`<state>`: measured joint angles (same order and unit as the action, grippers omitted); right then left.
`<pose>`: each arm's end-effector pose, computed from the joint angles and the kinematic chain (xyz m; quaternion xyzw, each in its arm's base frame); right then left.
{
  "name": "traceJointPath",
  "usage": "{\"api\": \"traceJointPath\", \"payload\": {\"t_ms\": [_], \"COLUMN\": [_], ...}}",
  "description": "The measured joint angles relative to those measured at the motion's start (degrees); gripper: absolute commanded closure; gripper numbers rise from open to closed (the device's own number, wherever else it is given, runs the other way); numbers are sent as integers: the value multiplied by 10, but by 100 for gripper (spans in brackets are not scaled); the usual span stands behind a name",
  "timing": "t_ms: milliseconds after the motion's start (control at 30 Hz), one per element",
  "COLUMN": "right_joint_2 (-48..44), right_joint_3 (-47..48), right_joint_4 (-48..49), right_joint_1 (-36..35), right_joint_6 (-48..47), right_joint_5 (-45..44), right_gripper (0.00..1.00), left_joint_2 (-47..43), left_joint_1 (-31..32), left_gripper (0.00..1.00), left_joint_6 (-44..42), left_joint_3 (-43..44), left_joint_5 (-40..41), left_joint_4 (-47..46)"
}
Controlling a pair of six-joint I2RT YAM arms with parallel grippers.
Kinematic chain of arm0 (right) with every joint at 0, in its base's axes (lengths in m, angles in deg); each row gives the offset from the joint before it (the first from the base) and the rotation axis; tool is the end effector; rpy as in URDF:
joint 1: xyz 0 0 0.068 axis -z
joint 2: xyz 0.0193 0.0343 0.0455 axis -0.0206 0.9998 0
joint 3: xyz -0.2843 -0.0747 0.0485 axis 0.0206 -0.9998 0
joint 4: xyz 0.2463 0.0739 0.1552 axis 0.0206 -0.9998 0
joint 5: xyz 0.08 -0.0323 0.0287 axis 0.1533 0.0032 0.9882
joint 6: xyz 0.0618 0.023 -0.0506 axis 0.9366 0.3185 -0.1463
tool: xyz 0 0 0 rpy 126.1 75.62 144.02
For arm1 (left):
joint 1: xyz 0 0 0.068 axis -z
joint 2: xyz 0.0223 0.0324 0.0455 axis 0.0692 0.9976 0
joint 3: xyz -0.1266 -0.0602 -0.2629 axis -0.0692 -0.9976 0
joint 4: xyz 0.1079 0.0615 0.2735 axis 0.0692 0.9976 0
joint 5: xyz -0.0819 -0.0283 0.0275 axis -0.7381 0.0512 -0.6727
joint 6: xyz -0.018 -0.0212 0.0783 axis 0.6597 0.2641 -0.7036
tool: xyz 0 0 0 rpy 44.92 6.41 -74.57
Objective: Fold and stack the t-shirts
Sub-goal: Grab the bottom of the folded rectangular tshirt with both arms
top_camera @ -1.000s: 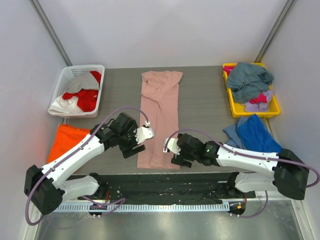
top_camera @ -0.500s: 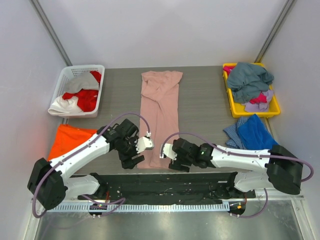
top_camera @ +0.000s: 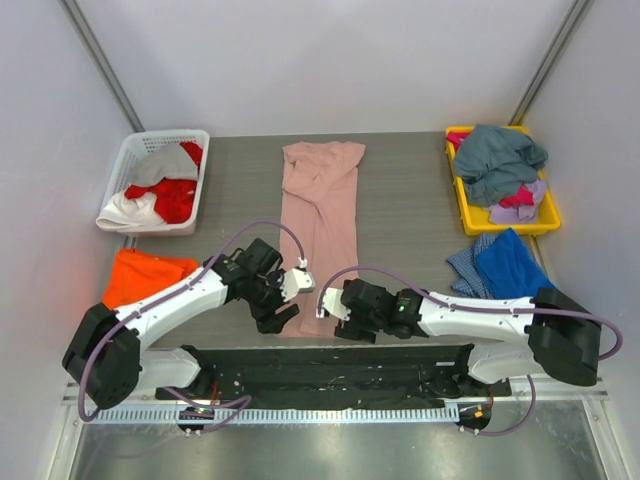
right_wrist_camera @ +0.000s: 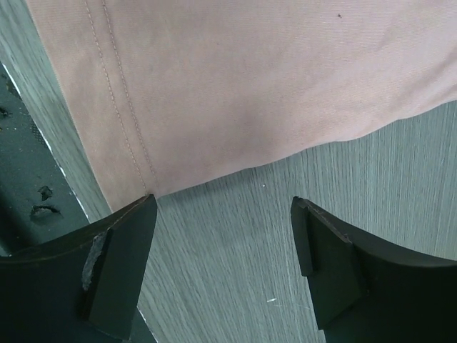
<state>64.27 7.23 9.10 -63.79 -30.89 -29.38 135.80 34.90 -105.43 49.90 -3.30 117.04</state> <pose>0.1339 0.2511 0.1473 -0.6332 0.7128 0.0116 0.3013 0.1792 -0.1783 0.1699 0.5399 0.8050 -0.2006 0.1422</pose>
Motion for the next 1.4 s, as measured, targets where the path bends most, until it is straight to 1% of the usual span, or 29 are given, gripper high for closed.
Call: {"api": "traceJointPath", "payload": {"t_ms": [267, 367, 600, 667, 767, 867, 1000, 1133, 1233, 1333, 1400], "right_joint_2": [1, 1, 1, 1, 1, 1, 1, 1, 2, 7, 11], "right_joint_3": [0, 0, 0, 0, 0, 0, 0, 0, 0, 0, 0], "right_joint_4": [2, 3, 7, 7, 7, 10, 14, 16, 17, 18, 17], "right_joint_1": [-2, -2, -2, -2, -2, -2, -2, -2, -2, -2, -2], "right_joint_6": [1, 2, 2, 2, 2, 2, 2, 2, 2, 2, 2], "right_joint_5": [-6, -6, -10, -10, -11, -14, -15, -15, -16, -17, -18], "right_gripper": [17, 17, 18, 18, 18, 18, 19, 18, 19, 19, 19], "left_joint_2": [41, 41, 29, 27, 44, 73, 71, 49, 7, -14, 1], "left_joint_1": [-5, -26, -104, -109, -108, -108, -108, -107, -98, -82, -73], "left_gripper": [34, 33, 32, 34, 34, 34, 35, 34, 33, 33, 34], "left_joint_6": [78, 105, 145, 146, 142, 115, 48, -17, -59, -104, -130], "left_joint_3": [14, 23, 48, 53, 73, 105, 112, 66, 19, 17, 26], "left_joint_5": [-8, -26, -36, -39, -44, -23, -9, -15, -28, -59, -75], "left_joint_4": [-53, -61, -71, -67, -54, -30, 10, 52, 89, 125, 144]}}
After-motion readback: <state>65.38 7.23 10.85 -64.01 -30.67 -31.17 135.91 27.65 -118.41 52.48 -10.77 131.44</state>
